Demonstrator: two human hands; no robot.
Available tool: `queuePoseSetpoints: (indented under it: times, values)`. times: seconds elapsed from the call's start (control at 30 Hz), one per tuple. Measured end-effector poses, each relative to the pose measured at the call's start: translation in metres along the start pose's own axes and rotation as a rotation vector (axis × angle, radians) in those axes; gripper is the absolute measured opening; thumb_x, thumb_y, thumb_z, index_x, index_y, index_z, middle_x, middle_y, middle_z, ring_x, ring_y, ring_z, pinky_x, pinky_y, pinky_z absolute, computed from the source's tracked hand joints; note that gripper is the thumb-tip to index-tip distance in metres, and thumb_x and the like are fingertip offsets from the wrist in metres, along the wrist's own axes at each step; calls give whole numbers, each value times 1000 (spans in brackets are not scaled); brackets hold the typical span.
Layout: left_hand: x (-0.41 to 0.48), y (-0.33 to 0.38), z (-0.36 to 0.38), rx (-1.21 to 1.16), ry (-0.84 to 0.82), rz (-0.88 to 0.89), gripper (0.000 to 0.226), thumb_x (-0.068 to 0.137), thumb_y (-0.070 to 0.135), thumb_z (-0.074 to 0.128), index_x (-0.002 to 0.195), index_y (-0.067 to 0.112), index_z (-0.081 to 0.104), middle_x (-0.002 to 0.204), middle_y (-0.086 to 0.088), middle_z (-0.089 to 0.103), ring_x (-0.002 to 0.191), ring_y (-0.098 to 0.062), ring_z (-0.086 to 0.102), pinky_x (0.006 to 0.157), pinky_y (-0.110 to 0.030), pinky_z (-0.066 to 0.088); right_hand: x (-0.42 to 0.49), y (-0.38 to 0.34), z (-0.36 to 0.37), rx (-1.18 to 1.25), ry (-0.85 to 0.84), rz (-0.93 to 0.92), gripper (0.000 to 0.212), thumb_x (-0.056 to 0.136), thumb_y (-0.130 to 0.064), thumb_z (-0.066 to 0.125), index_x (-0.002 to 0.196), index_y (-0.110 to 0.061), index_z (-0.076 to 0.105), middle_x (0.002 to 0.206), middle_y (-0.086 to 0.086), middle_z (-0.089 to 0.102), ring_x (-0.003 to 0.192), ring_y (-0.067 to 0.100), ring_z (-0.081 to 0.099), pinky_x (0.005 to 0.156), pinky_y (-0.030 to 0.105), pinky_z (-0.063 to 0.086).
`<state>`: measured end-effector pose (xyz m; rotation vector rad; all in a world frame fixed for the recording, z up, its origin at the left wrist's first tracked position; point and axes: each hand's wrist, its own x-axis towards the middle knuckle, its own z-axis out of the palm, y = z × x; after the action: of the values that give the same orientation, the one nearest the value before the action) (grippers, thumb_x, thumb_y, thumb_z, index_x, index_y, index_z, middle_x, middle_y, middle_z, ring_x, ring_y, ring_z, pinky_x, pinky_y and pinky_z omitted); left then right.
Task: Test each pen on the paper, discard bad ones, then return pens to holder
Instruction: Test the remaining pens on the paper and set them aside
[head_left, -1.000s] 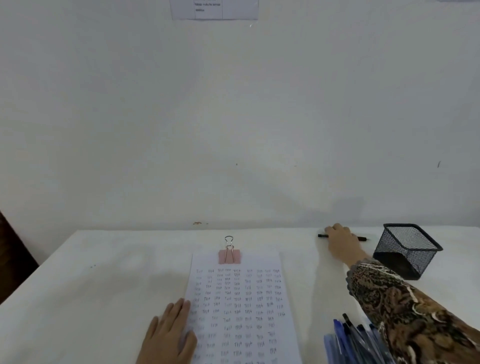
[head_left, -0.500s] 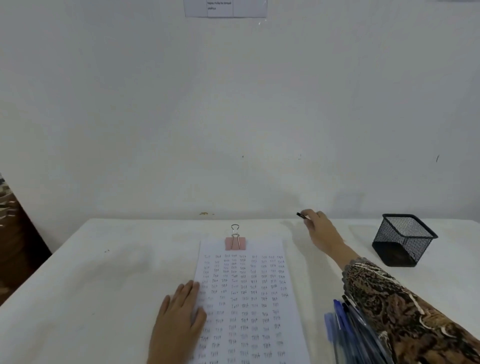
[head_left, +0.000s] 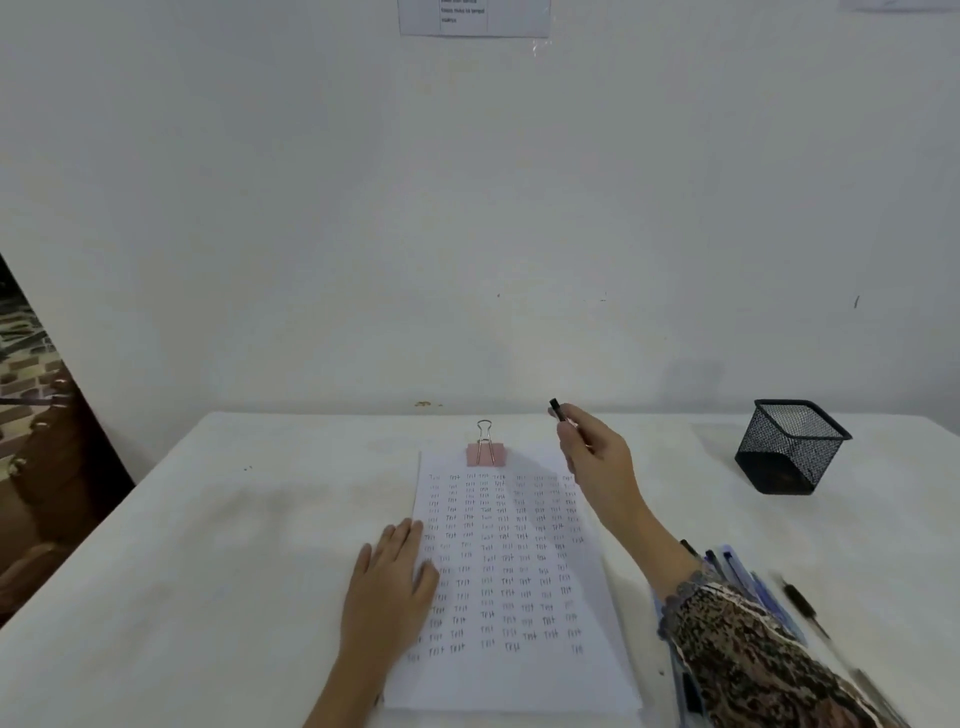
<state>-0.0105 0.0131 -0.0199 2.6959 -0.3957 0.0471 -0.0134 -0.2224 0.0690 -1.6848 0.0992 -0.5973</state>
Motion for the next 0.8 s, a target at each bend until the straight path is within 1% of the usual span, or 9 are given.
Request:
queuePoseSetpoints:
  times: [0.07, 0.13, 0.23, 0.33, 0.47, 0.53, 0.63, 0.73, 0.8]
  values:
    - [-1, -1, 1, -16, 9, 7, 94, 62, 56, -9, 147, 22, 14, 154, 7, 14, 143, -9, 6, 114, -26, -2, -14, -10, 2, 170, -21, 66, 21, 98, -14, 45, 109, -16, 63, 55, -10, 37, 45, 5, 29, 43, 16, 26]
    - [-2, -1, 1, -13, 10, 12, 93, 63, 55, -8, 147, 22, 14, 154, 7, 14, 143, -9, 7, 115, -27, -1, -24, -18, 1, 437, -60, 170, 23, 99, -19, 39, 101, -17, 62, 54, -6, 38, 43, 7, 27, 41, 18, 22]
    - [0, 1, -3, -40, -16, -3, 75, 79, 50, 4, 147, 21, 15, 154, 7, 14, 143, -9, 7, 116, -29, 0, -32, -23, -5, 761, -91, 313, 29, 98, -27, 34, 102, -15, 60, 59, -2, 46, 46, 12, 36, 46, 22, 32]
    - [8, 2, -6, -28, -46, -18, 52, 97, 34, 19, 147, 20, 12, 155, 7, 11, 143, -8, 5, 116, -31, 1, -38, -18, -12, 828, -39, 326, 27, 99, -21, 33, 105, -16, 59, 67, -2, 53, 52, 13, 46, 51, 24, 40]
    - [19, -2, -6, 8, -48, 0, 51, 99, 31, 20, 147, 21, 9, 155, 8, 9, 143, -9, 4, 117, -34, 1, -47, -13, -19, 848, 75, 348, 21, 96, -24, 41, 102, -22, 61, 68, -5, 55, 54, 12, 49, 50, 25, 44]
    - [24, -3, -7, 3, -50, 4, 50, 99, 30, 20, 147, 21, 9, 155, 7, 8, 143, -9, 4, 116, -34, 1, -49, -11, -21, 891, 146, 347, 16, 92, -30, 46, 98, -26, 61, 66, -7, 52, 48, 10, 43, 44, 21, 39]
    - [26, -2, -8, 28, -49, 10, 51, 99, 31, 18, 147, 20, 8, 155, 7, 7, 143, -10, 3, 117, -34, 1, -50, -6, -24, 993, 271, 321, 16, 94, -32, 45, 93, -29, 61, 63, -9, 48, 41, 6, 35, 38, 15, 30]
    - [23, -2, -7, 28, -46, 13, 58, 92, 39, 10, 147, 19, 9, 155, 6, 8, 143, -10, 4, 117, -34, 0, -52, 1, -24, 1057, 360, 301, 16, 93, -33, 44, 93, -29, 59, 60, -10, 46, 39, 5, 31, 36, 14, 29]
    - [22, -2, -7, 18, -46, 13, 55, 95, 38, 14, 147, 19, 9, 155, 5, 8, 143, -11, 3, 117, -34, 0, -55, 6, -24, 1054, 371, 293, 14, 88, -35, 47, 94, -28, 58, 59, -10, 44, 38, 4, 30, 36, 13, 28]
